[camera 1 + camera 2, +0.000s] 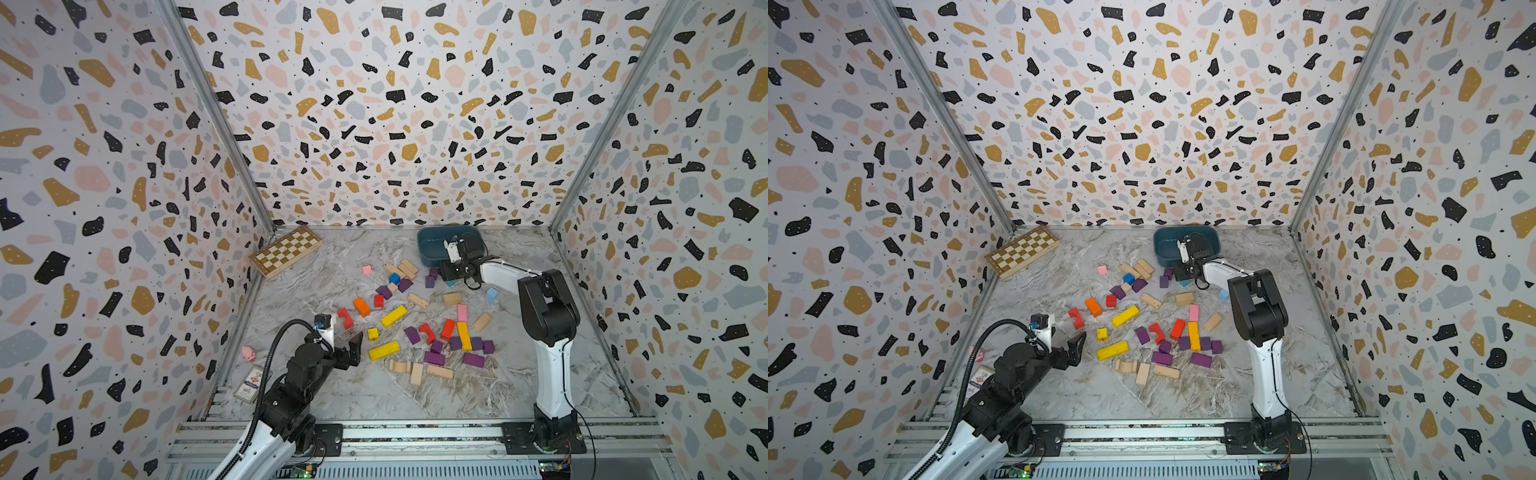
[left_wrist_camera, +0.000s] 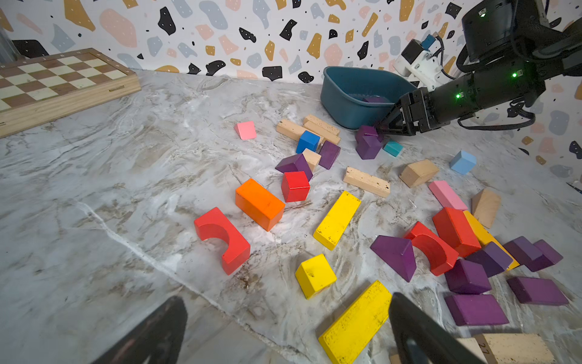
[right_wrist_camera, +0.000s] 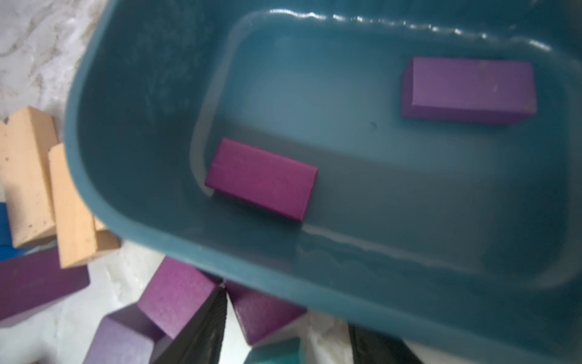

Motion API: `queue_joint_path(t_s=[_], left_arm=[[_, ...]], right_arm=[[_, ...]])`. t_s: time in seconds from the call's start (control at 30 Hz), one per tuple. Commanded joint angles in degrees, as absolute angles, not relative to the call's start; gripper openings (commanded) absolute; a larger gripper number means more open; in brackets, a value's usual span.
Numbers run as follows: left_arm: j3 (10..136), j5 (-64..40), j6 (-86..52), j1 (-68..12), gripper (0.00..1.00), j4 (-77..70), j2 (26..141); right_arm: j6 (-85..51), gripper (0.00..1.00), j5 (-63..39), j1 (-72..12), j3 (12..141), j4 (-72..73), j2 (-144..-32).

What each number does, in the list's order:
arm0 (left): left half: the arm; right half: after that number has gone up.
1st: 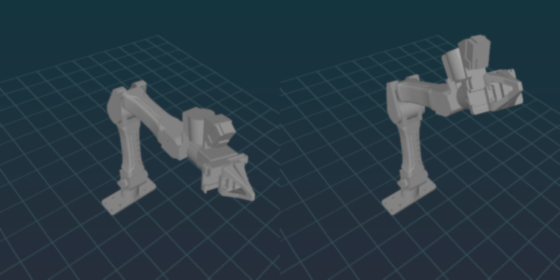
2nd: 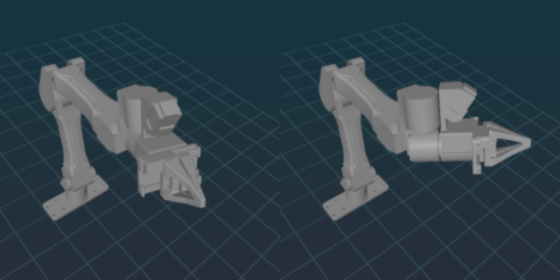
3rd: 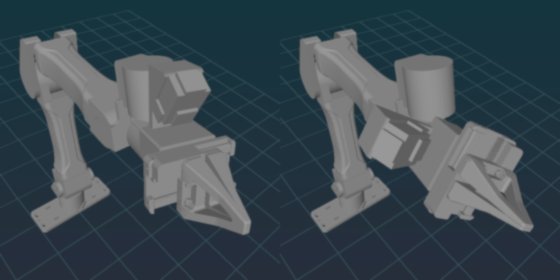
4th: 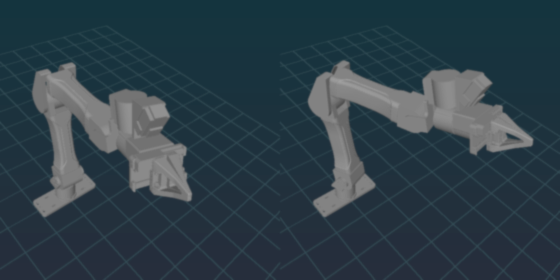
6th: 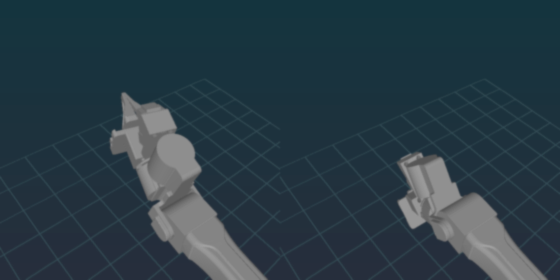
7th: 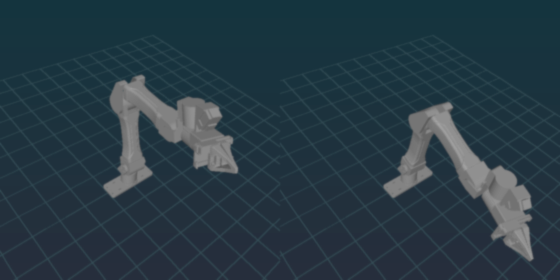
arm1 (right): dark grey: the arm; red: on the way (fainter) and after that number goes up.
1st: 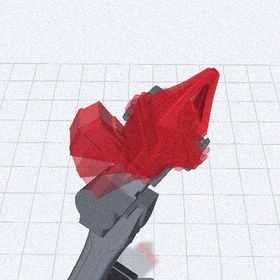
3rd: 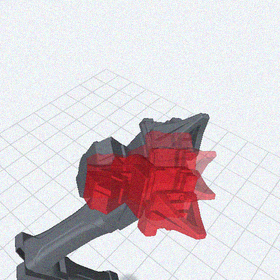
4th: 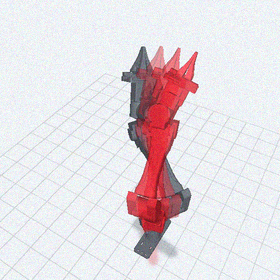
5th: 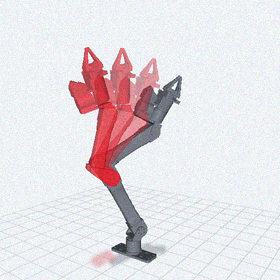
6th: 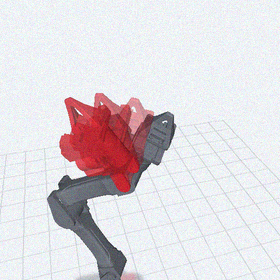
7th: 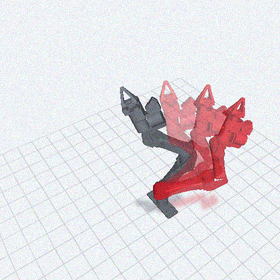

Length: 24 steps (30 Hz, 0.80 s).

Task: Pick purple bricks into the storage bin
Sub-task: Pick up the building block from the center of the board.

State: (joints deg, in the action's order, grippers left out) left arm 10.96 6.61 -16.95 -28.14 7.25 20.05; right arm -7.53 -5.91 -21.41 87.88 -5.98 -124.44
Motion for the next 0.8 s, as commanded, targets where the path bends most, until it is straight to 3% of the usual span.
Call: queue_joint_path(t_s=[0.0,0.2,0.6,0.77], left_arm=[[10.7,7.4,-16.5,-28.2,0.99,4.5,20.2],[10.7,7.4,-16.5,-28.2,0.99,4.5,20.2],[10.8,7.4,-16.5,-28.2,0.99,4.0,20.9],[10.7,7.3,-16.4,-28.3,0.99,4.0,20.8]], right_arm=[[-6.7,0.59,-5.8,-22.1,90.9,-7.8,-125.4],[-6.8,0.54,-6.5,-22.3,92.5,-8.2,-127.1],[-5.7,0.32,-6.1,-22.8,90.7,-8.5,-123.8],[-5.0,0.29,-6.0,-23.2,88.8,-8.9,-121.0]])
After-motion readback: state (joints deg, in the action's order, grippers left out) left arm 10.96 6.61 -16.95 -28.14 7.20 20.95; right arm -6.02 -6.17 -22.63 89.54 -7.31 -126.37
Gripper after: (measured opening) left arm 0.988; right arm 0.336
